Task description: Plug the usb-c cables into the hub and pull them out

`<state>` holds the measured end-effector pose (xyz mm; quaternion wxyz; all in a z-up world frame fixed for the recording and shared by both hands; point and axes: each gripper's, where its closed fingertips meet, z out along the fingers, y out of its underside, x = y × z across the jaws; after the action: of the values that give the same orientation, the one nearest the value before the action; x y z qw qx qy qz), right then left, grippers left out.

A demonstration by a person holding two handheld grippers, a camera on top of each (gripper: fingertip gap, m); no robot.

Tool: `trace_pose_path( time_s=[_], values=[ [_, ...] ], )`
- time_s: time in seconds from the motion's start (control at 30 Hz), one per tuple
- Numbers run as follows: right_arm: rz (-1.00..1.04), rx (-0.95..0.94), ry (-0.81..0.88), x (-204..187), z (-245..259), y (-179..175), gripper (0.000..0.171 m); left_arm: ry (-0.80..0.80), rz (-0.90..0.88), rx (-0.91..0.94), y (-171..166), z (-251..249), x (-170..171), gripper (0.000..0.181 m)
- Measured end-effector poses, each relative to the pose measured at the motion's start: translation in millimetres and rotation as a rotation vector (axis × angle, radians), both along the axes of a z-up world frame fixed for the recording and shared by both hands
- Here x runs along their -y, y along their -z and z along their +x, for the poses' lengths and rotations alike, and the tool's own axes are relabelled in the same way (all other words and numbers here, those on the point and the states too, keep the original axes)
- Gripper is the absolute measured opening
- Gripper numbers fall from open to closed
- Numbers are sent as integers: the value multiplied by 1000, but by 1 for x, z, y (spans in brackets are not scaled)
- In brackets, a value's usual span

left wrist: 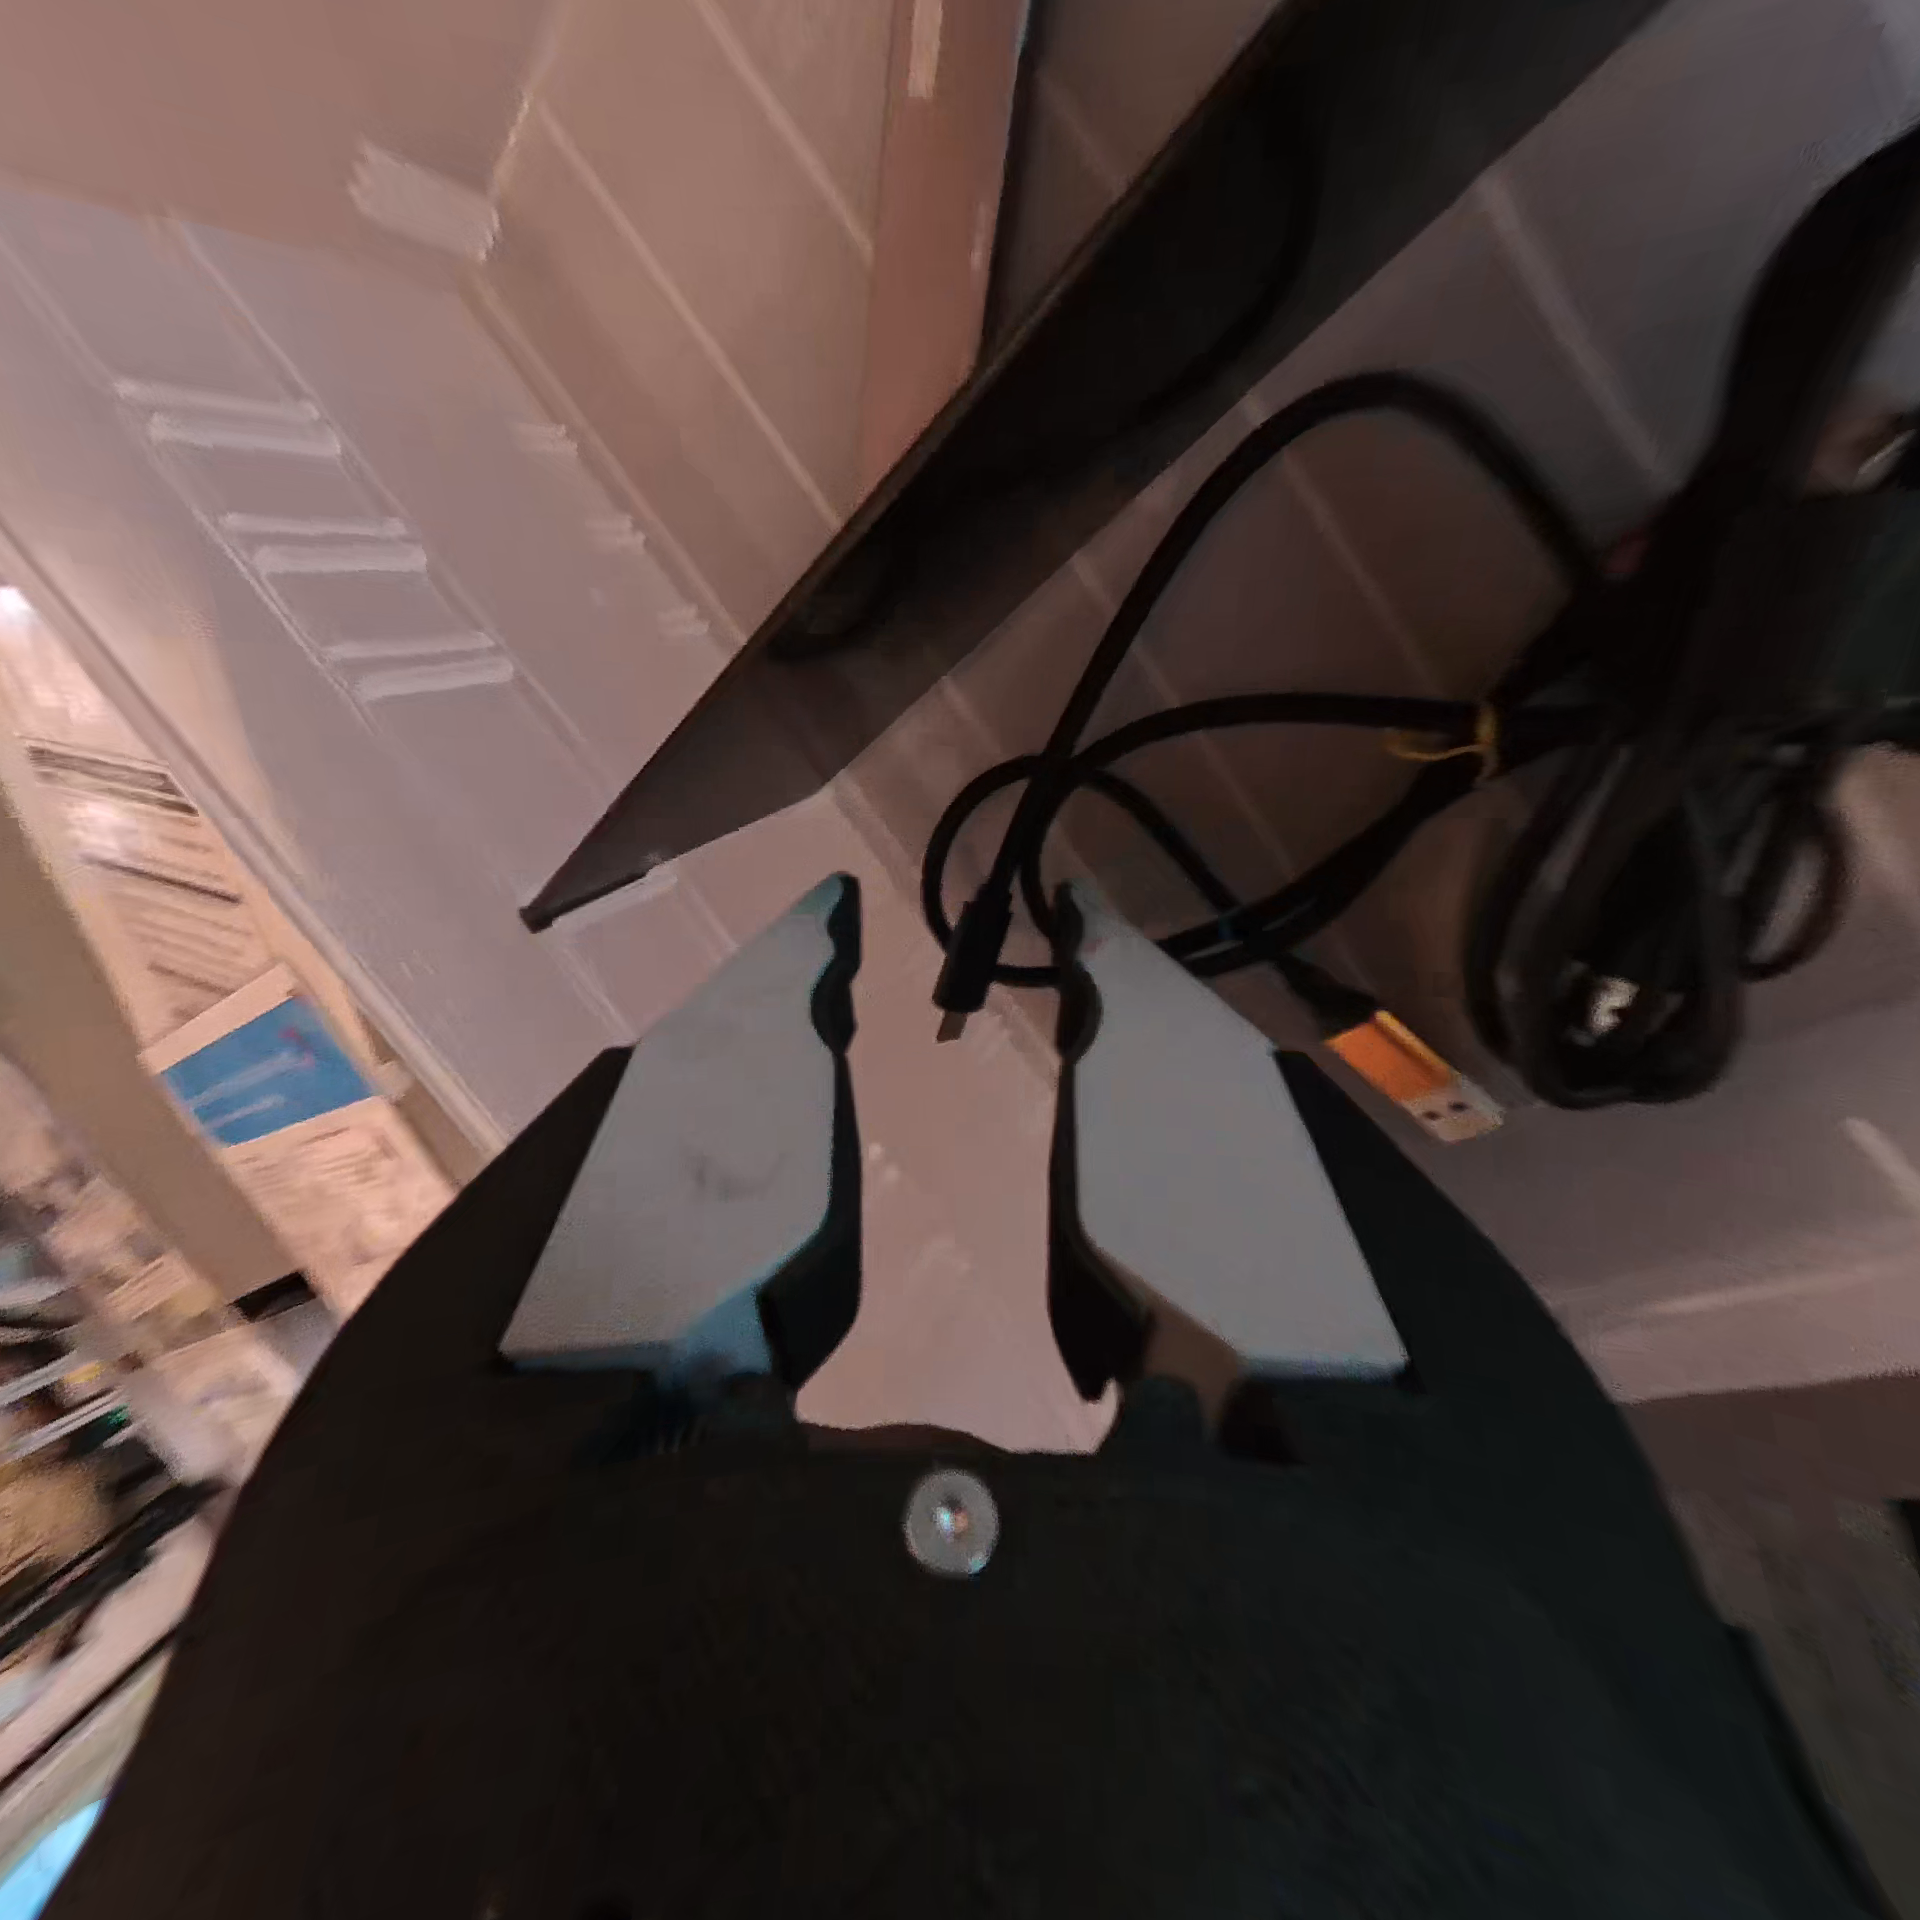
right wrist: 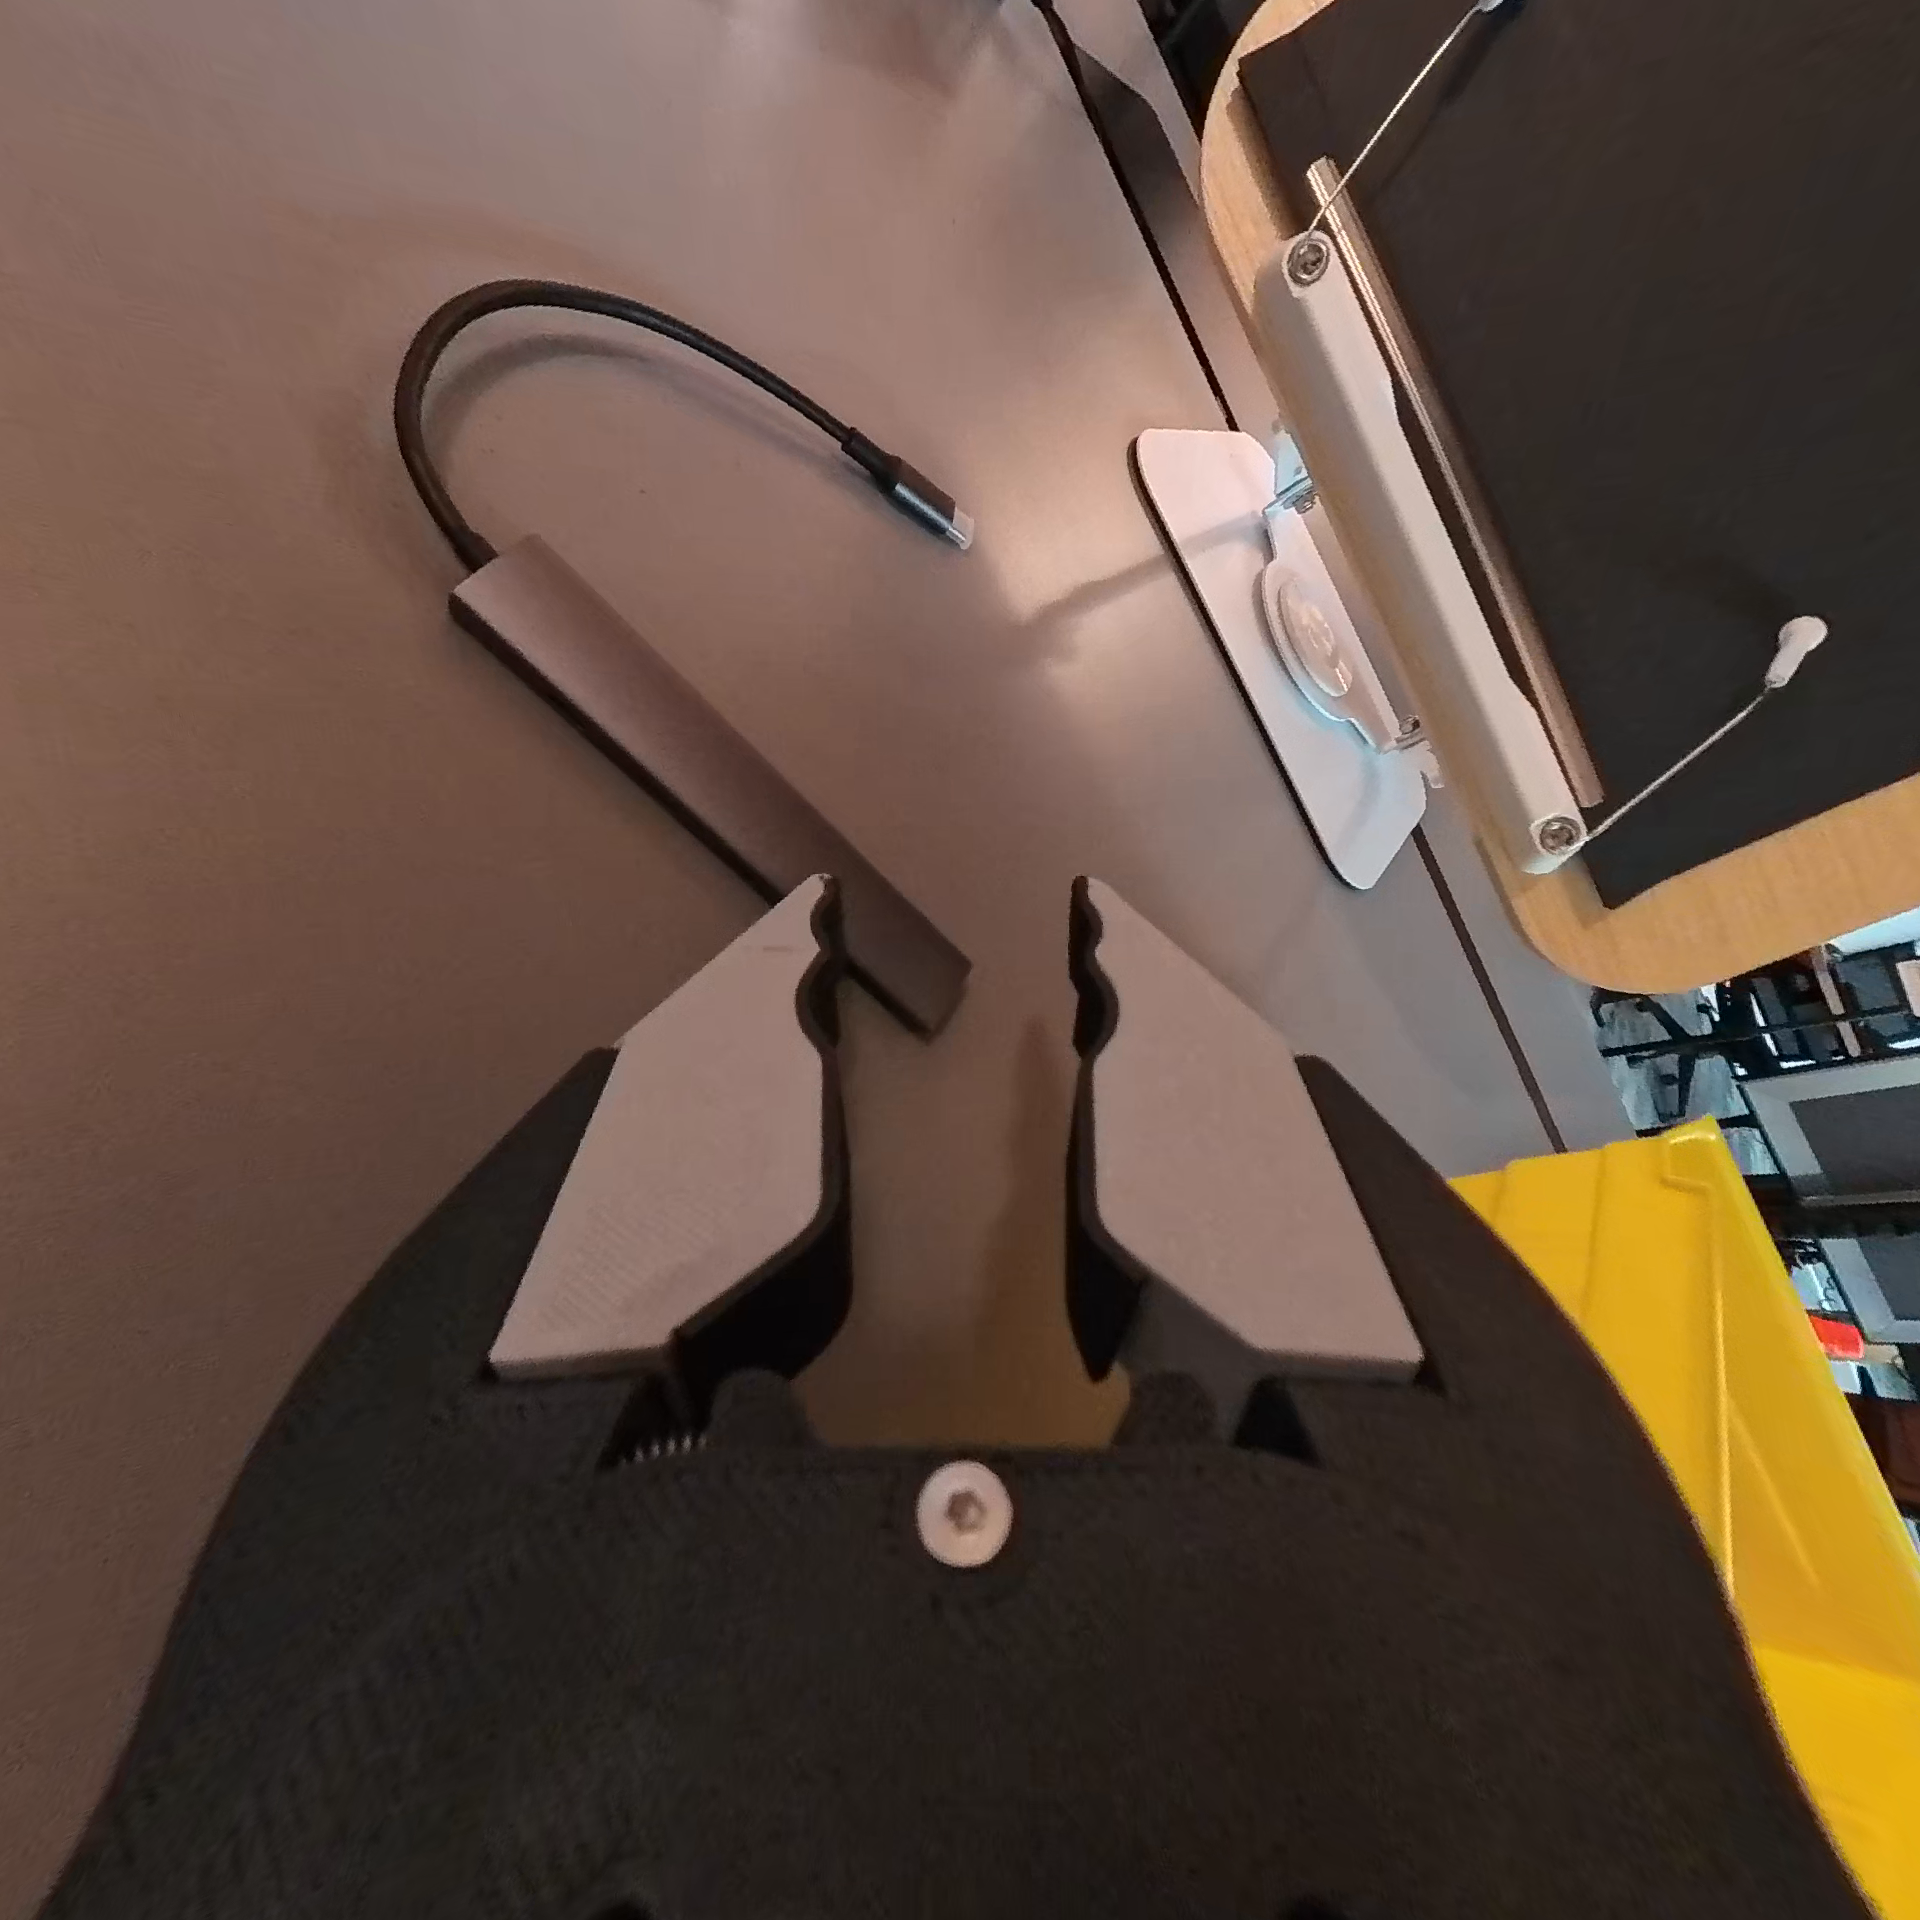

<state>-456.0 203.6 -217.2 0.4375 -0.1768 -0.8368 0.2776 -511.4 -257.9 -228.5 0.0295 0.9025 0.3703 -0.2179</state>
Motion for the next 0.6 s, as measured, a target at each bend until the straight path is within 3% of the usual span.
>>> trace_pose_path(
  time_s=[0.03, 0.13, 0.23, 0.37, 0.5, 0.6],
  values=[
    [0, -2, 0, 0, 0, 0, 40, 22, -62, 23, 1, 1, 5, 22],
    [2, -9, -1, 0, 0, -2, 39, 66, -242, 95, 2, 6, 19, 12],
    [-3, -17, -6, 0, 1, -4, 39, 100, -228, 129, 0, 10, 15, 8],
    [-10, -25, -8, 0, 2, -7, 38, 84, -199, 39, -24, 1, 15, 8],
    [-20, -24, -5, -2, 2, -9, 38, 94, -218, -146, -71, -10, 16, 8],
    [-32, -21, 2, -3, 1, -10, 38, 109, -232, -469, -137, -31, 9, 7]
  ],
)
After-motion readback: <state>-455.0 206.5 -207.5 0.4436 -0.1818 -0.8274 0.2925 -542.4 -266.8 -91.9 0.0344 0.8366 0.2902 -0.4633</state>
